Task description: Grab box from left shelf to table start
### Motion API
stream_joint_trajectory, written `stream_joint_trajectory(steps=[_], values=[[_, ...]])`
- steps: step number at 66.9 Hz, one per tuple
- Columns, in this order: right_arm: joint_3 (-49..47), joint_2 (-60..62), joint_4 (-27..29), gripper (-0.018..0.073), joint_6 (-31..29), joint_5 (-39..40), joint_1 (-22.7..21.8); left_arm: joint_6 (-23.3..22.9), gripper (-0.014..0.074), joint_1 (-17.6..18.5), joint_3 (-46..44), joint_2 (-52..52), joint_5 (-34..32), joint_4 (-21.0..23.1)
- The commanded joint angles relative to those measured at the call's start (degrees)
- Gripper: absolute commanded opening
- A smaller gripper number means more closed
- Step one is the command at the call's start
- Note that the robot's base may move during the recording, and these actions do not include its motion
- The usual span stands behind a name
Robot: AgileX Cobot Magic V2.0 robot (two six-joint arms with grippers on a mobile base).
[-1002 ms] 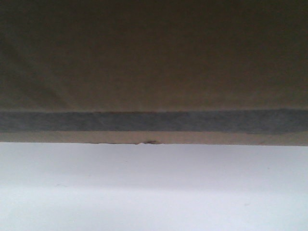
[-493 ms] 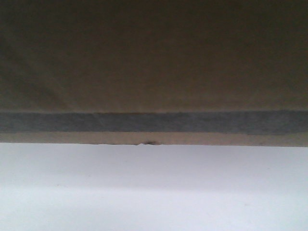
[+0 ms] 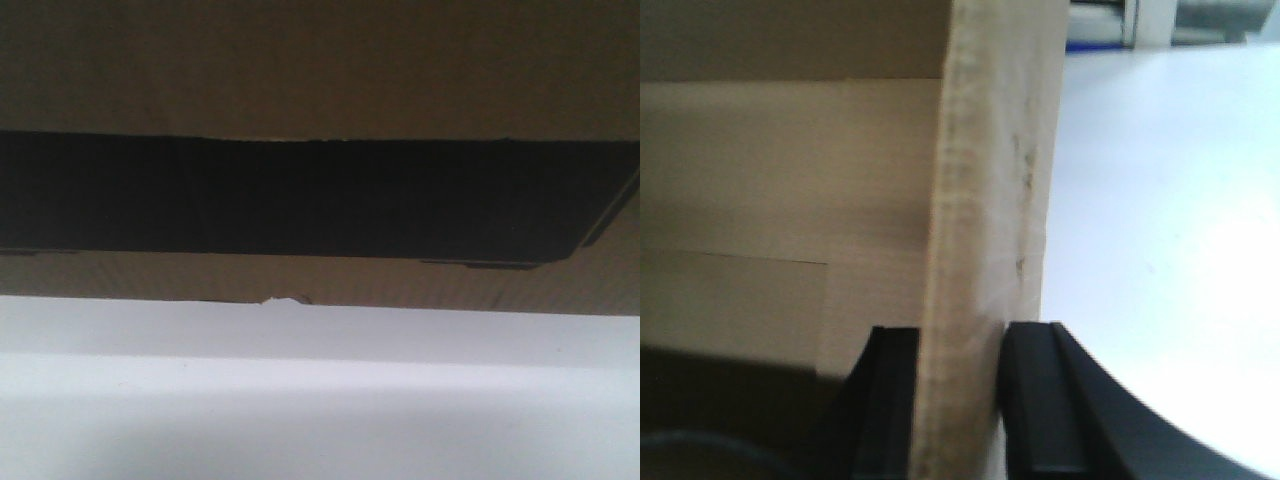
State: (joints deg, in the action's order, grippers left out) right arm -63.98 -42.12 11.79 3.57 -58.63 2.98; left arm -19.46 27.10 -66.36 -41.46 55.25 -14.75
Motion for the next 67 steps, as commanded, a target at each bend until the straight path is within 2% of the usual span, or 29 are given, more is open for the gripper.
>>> stream_joint_trajectory(steps=[1,6,15,20,25,34,48,53,58,60,64,67], values=[[-5.28,-7.00,-1.35,0.0057,-2.38,2.81,-0.35,-2.75,-0.0099,-0.10,-4.43,-5.69,-7.50,-2.92],[-7.21,-12.38,-1.35,0.0057,-4.08,1.65,-0.35,-4.06,-0.0099,-1.34,-5.10,-10.78,-7.90,-2.46],[-7.58,-19.01,-1.29,0.0057,-4.75,2.83,-0.35,-3.95,-0.0099,-5.85,-5.36,-18.12,-7.80,2.91],[-7.58,-22.86,-1.29,0.0057,-6.01,4.16,-0.35,-0.31,-0.0099,-10.11,-5.36,-22.46,-7.92,8.84],[-7.58,-25.37,-1.29,0.0057,-7.21,5.58,-0.31,2.86,-0.0099,-12.93,-5.36,-25.36,-8.00,11.68],[-7.58,-28.70,-1.29,0.0057,-8.39,6.91,-0.31,4.57,-0.0099,-15.77,-5.36,-29.68,-6.92,12.56],[-7.58,-29.55,-1.42,0.0074,-8.39,7.29,-0.31,8.11,-0.0097,-16.32,-5.36,-34.31,-6.52,12.68],[-7.58,-29.55,-2.07,0.0146,-8.39,7.16,-0.31,8.56,-0.0094,-16.32,-5.40,-35.15,-6.52,13.69],[-7.58,-29.55,-2.32,0.0268,-8.39,7.05,-0.31,8.65,-0.0060,-16.32,-5.40,-35.89,-6.52,14.03],[-7.58,-29.55,-2.37,0.0353,-8.39,7.05,-0.31,8.65,-0.0005,-16.32,-5.40,-36.03,-6.52,14.16],[-7.58,-29.55,-2.50,0.0458,-8.39,7.05,-0.31,8.65,0.0099,-16.32,-5.40,-36.11,-6.52,14.16],[-7.58,-29.55,-2.58,0.0533,-8.39,7.03,-0.31,8.65,0.0218,-16.32,-5.40,-36.11,-6.52,14.16]])
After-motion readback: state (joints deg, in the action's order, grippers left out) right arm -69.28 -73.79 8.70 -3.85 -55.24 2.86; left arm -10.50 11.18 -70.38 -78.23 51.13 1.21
